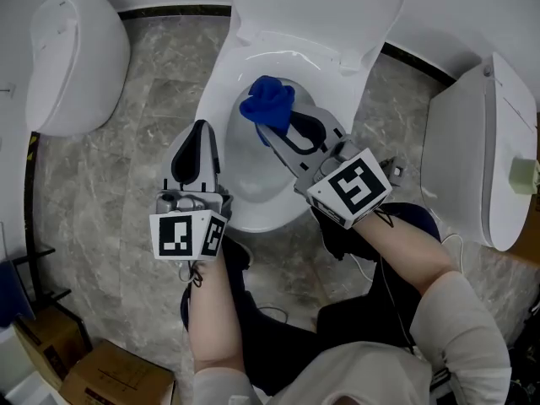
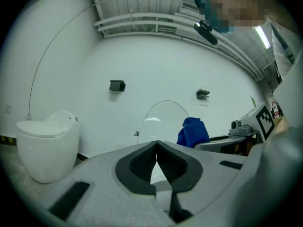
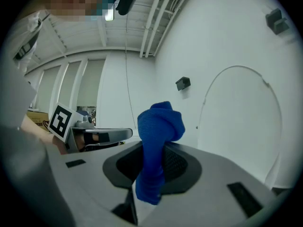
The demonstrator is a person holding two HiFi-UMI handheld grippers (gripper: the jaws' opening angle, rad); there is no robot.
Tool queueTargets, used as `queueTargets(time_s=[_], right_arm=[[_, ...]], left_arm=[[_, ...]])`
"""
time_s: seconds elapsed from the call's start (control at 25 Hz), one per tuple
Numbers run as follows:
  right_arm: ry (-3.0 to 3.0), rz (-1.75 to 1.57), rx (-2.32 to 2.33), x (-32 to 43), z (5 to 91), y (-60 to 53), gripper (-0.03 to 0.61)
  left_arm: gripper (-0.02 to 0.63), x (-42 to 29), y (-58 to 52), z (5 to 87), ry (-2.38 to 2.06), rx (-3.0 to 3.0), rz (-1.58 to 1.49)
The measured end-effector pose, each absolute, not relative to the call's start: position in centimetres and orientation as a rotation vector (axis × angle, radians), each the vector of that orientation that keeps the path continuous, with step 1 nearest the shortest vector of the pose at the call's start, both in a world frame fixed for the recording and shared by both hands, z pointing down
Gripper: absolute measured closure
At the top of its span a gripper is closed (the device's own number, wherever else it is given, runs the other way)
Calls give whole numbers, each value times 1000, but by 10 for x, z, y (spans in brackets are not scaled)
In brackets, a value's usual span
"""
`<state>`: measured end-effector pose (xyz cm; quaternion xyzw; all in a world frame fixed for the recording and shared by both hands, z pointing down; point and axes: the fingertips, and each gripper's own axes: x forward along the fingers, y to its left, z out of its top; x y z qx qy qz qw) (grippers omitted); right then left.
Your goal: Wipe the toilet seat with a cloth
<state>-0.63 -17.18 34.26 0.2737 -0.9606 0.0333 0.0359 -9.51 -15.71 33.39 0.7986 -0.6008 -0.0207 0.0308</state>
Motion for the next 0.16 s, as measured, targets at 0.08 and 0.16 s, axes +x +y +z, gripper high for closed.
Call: queueTargets(time_s=[0.08,0.16], right_arm=[[-2950,110,833,-7,346,-170,494],[-2951,122,826,-7,349,-168,494]], left_arm=[[604,-95,-158,335,-1867,2449,-75],[604,-95,-159,337,-1876,2439,-80]])
